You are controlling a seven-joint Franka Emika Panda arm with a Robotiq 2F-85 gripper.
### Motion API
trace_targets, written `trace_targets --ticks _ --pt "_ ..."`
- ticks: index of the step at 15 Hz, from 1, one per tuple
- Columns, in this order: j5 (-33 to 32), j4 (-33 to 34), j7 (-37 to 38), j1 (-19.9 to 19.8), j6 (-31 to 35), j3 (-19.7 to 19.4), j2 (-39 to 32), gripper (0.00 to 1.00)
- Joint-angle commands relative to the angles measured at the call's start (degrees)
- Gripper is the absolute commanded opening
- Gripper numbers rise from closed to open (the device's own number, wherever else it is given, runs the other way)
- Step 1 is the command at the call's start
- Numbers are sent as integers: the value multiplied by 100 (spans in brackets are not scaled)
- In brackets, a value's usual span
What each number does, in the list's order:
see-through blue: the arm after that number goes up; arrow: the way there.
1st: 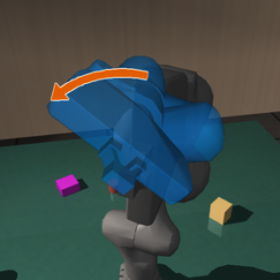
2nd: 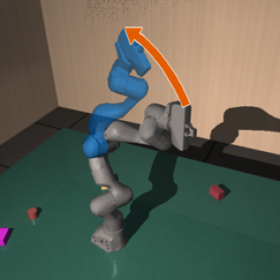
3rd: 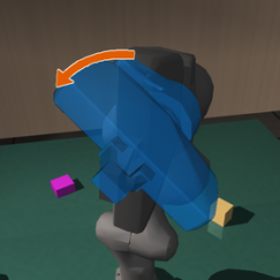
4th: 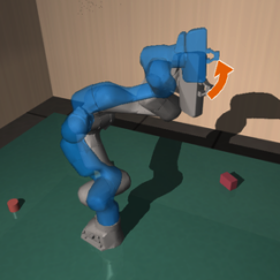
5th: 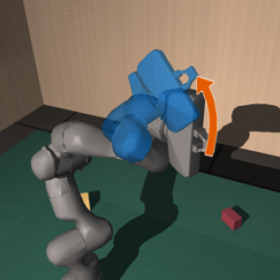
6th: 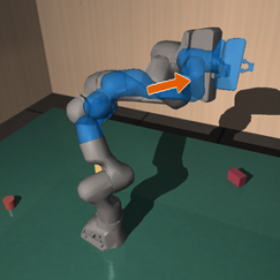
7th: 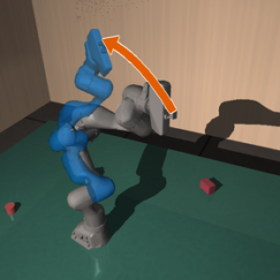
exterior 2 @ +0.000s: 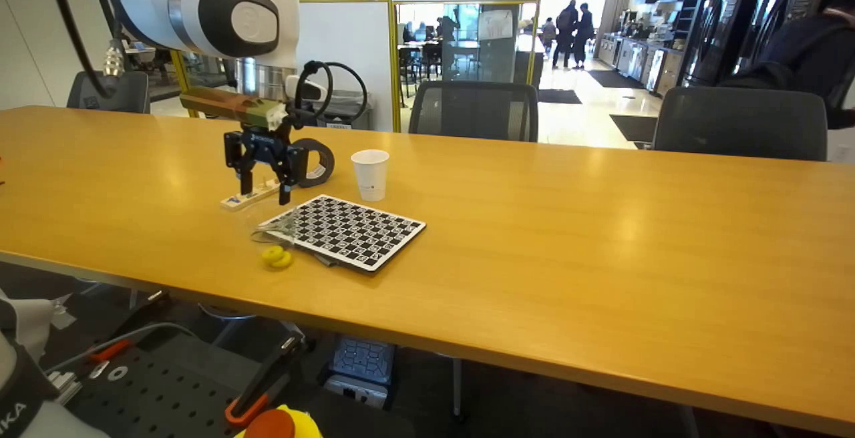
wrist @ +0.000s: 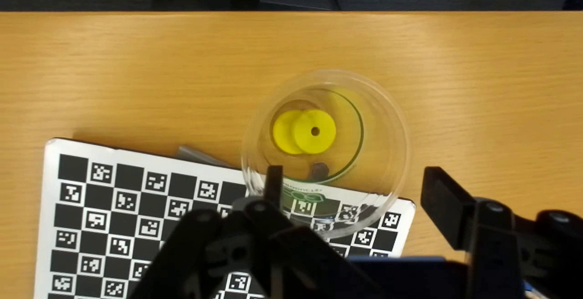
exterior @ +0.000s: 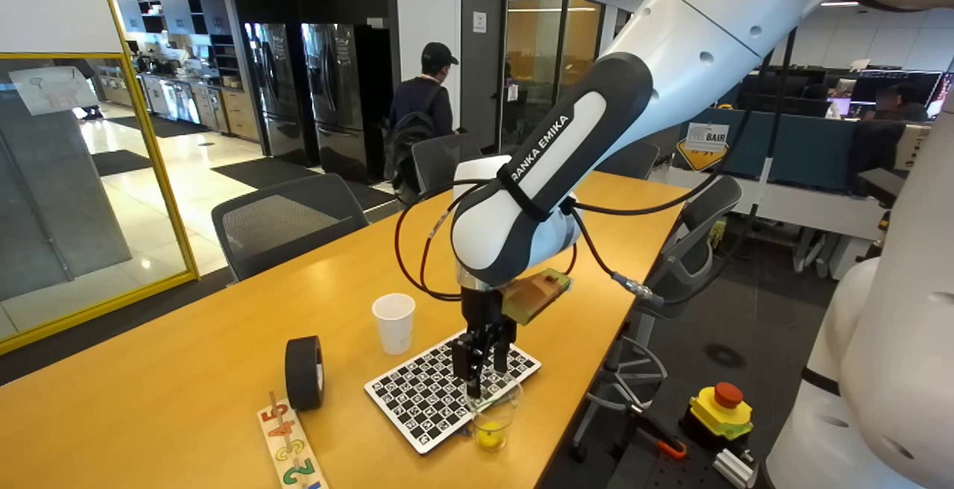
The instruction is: Put the round blue block in the white cup then put the two round yellow blocks in the clear cup
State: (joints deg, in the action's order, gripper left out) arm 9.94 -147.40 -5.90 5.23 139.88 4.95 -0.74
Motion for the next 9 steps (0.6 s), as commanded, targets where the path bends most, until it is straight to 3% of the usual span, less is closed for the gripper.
trace_targets --ticks 1,9 --pt "-78 -142 177 -5 -45 9 517 100" --pt "-452 -1013 940 58 -609 163 2840 100"
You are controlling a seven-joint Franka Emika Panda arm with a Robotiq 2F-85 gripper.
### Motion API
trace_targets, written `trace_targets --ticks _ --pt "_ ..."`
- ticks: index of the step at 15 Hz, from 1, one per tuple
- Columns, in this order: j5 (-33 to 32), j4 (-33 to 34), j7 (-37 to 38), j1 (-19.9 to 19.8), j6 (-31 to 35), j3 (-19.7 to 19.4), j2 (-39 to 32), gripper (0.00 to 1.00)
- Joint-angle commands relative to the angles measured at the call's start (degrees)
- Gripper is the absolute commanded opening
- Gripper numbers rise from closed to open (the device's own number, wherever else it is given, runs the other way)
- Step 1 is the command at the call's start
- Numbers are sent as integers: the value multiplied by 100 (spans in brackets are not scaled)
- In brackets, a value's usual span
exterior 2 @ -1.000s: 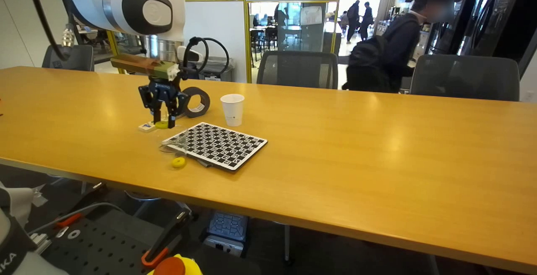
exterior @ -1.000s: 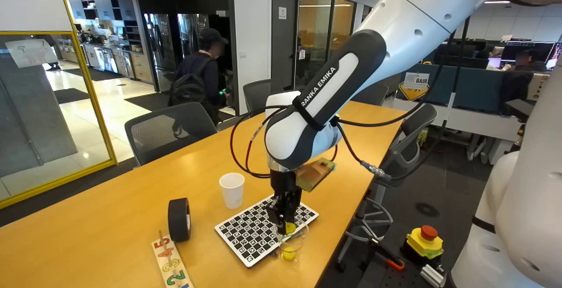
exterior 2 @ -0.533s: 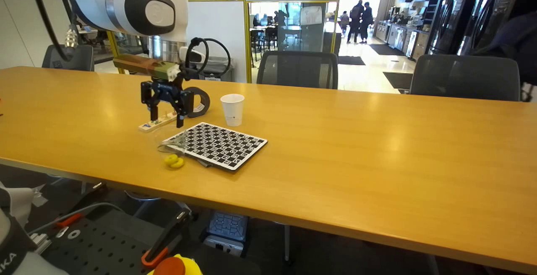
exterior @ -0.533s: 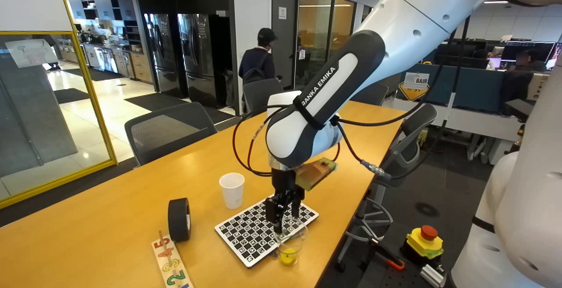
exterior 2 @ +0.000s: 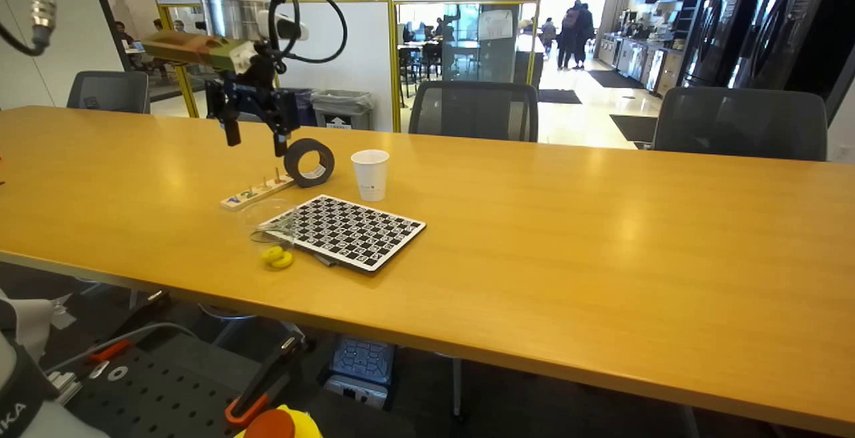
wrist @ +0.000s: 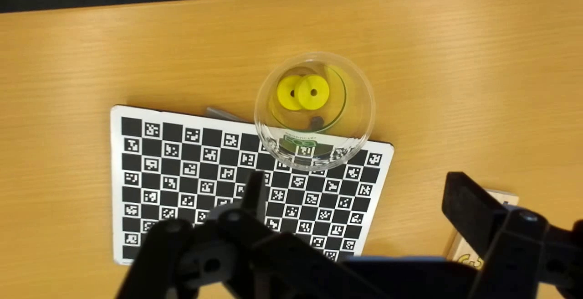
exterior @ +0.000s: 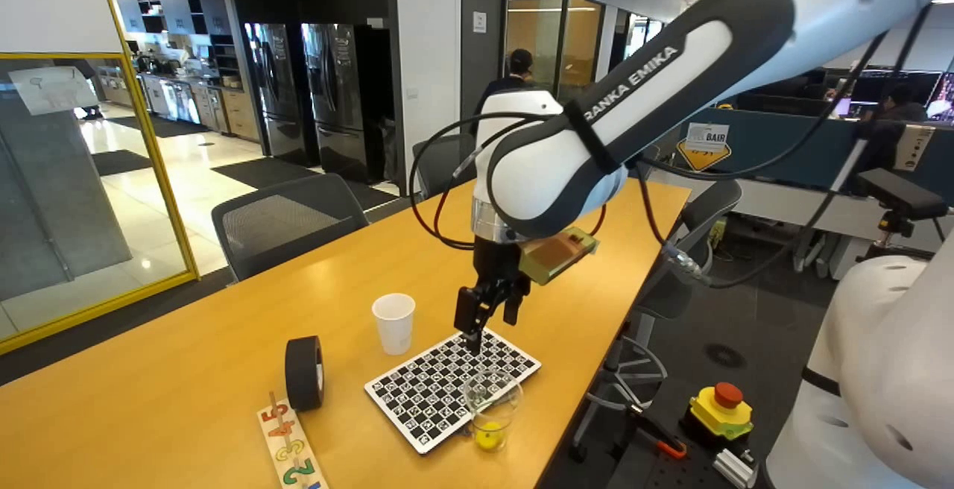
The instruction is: Put the round blue block in the white cup then put the two round yellow blocks in the clear cup
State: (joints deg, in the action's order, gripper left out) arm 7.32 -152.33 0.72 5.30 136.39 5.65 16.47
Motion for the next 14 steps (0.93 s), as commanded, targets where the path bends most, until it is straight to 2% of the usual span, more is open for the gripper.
trace_targets --ticks 1,3,5,8,11,14 --pt "-311 -638 309 38 -311 139 1437 100" --pt "-385 -786 -41 138 -669 63 2060 100" --pt "-513 -518 -329 211 -1559 -26 2611 100" --pt "-425 -607 -614 293 -2624 -267 3661 100" --pt "-461 -380 -687 146 -3786 -482 4113 100" --pt "-558 -462 -634 -40 -4326 -640 4481 100"
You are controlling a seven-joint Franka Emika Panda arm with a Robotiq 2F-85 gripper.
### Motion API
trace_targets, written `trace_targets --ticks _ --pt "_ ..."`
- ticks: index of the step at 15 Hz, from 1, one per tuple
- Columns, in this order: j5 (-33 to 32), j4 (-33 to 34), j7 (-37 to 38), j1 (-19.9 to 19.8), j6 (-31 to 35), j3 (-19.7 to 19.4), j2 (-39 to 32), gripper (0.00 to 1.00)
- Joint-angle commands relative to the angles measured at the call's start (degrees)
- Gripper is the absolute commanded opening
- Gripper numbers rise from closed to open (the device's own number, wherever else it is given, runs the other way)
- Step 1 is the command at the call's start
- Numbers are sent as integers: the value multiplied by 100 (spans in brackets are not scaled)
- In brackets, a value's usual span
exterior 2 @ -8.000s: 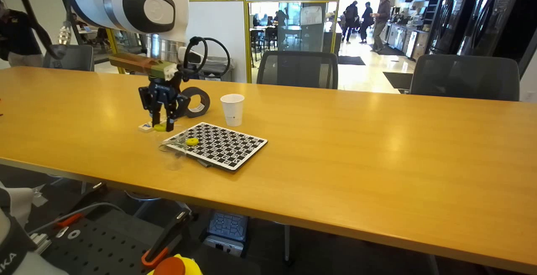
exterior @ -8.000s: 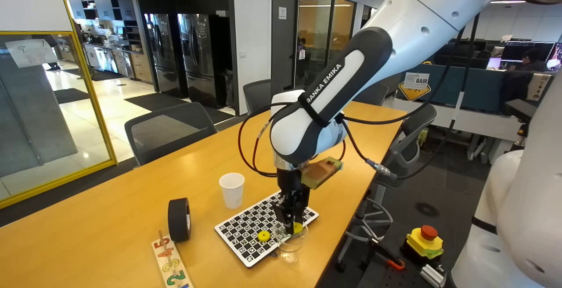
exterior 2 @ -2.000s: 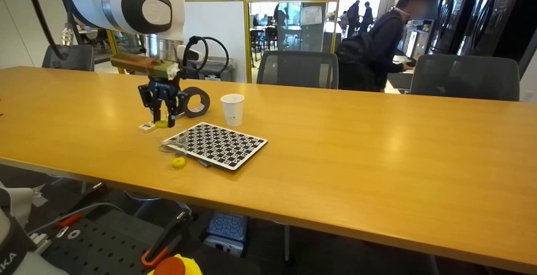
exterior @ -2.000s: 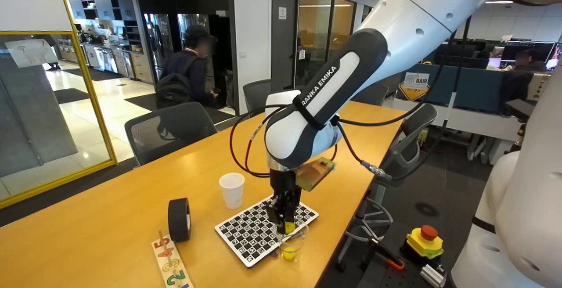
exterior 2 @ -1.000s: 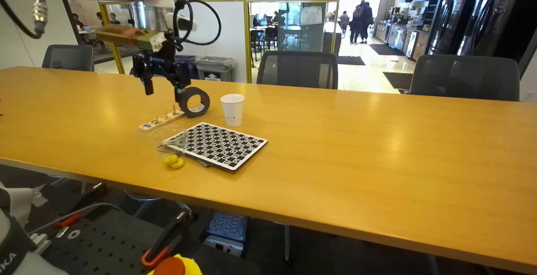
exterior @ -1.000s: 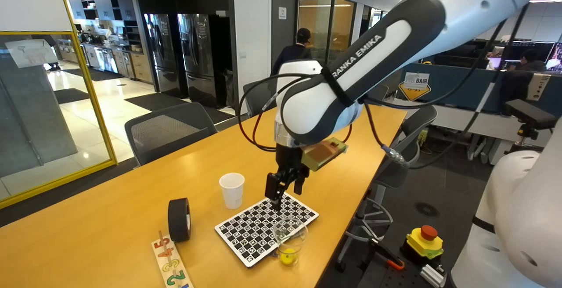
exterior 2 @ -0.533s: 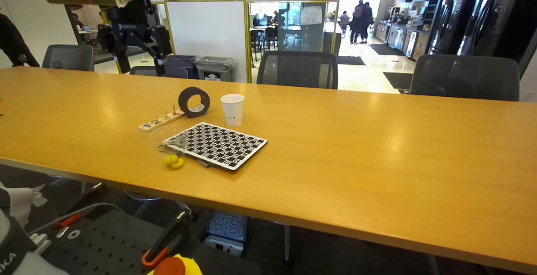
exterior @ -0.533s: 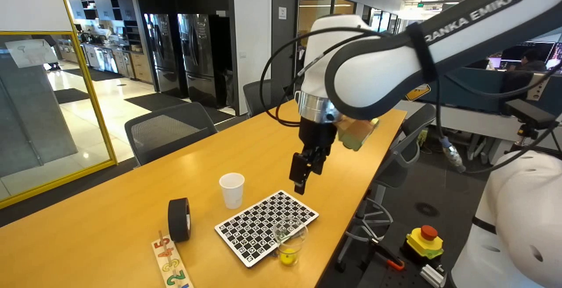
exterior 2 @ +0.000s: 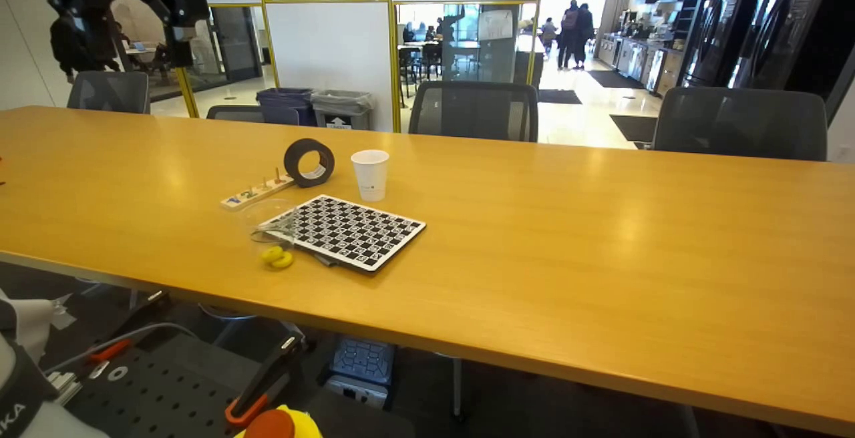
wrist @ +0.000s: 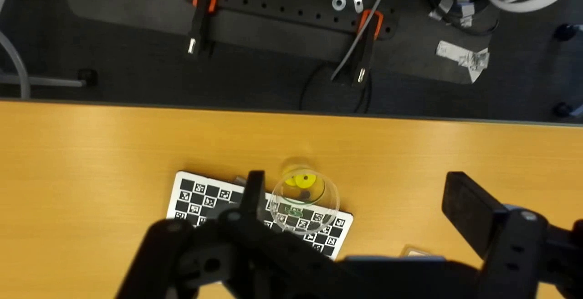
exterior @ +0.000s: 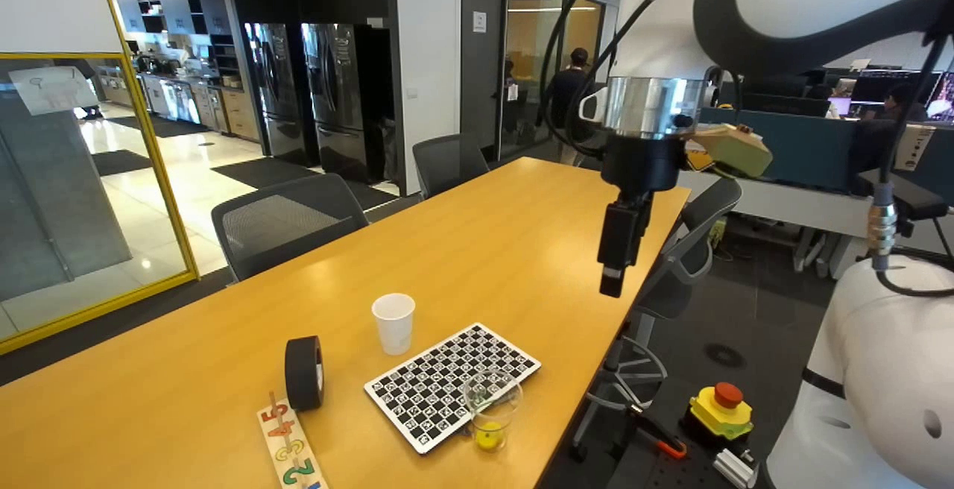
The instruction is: Put the round blue block in the white cup then put the two round yellow blocks in the clear cup
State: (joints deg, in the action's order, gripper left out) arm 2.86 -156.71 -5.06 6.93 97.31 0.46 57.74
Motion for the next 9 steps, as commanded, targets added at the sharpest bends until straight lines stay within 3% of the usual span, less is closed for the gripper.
trace_targets --ticks 1,9 --pt "-146 -66 -24 -271 -484 -163 448 100" --pt "-243 -58 407 -947 -403 -243 629 100"
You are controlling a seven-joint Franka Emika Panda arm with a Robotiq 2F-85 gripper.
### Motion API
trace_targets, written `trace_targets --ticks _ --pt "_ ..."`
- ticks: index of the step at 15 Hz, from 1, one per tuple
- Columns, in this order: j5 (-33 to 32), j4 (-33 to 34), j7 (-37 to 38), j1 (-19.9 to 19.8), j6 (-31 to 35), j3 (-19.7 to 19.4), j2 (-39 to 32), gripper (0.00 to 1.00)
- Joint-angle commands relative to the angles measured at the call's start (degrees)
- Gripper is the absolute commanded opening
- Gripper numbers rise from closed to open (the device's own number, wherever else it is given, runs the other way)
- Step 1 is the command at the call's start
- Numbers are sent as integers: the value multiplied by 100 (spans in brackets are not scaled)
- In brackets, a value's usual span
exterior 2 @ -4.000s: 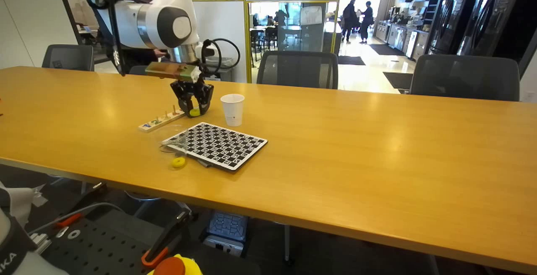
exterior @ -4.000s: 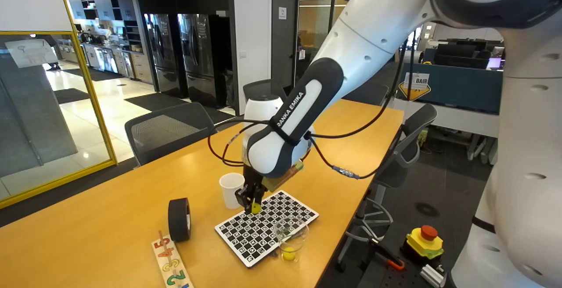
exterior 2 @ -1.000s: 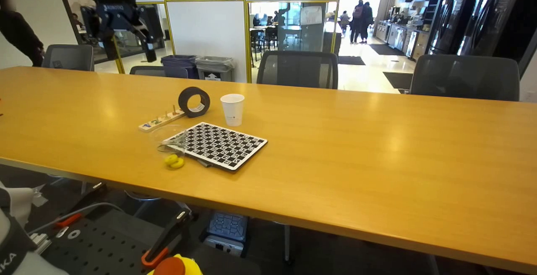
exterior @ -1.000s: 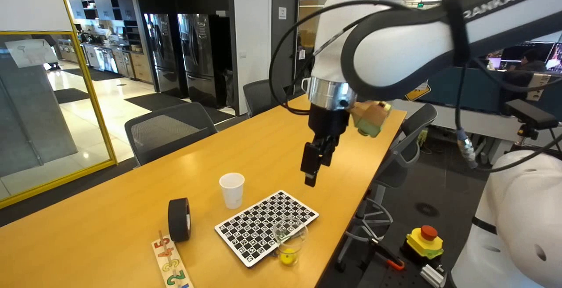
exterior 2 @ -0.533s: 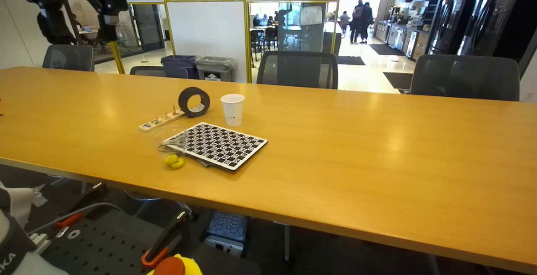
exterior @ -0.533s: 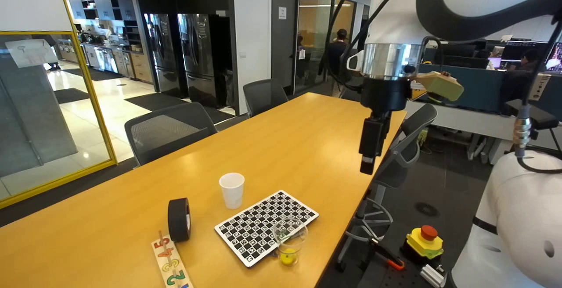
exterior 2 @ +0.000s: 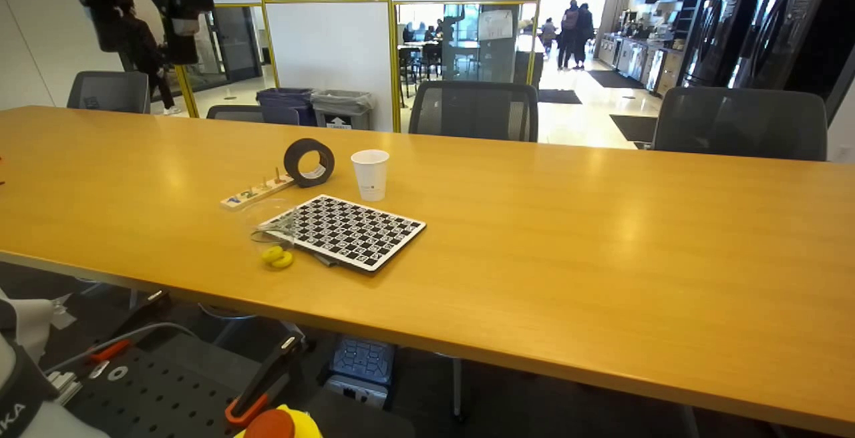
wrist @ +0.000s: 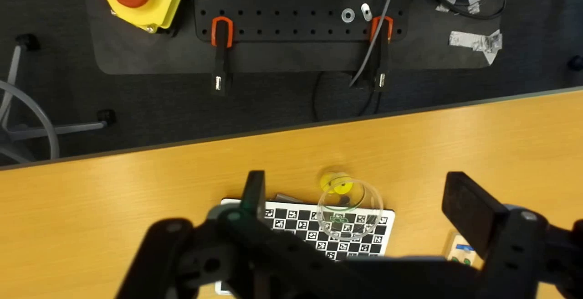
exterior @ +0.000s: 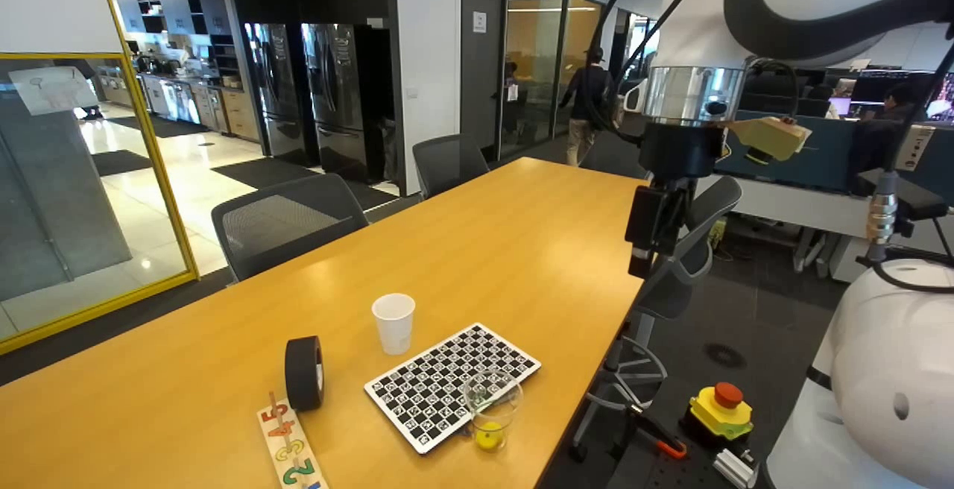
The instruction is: Put the round blue block in the white cup then put the two round yellow blocks in the clear cup
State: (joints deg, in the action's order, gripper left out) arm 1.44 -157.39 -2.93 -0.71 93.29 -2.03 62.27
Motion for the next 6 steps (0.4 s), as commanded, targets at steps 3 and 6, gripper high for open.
trace_targets --ticks 3,6 --pt "-21 10 152 -159 -8 -15 44 100" --pt "-22 10 194 -191 -8 -15 60 100"
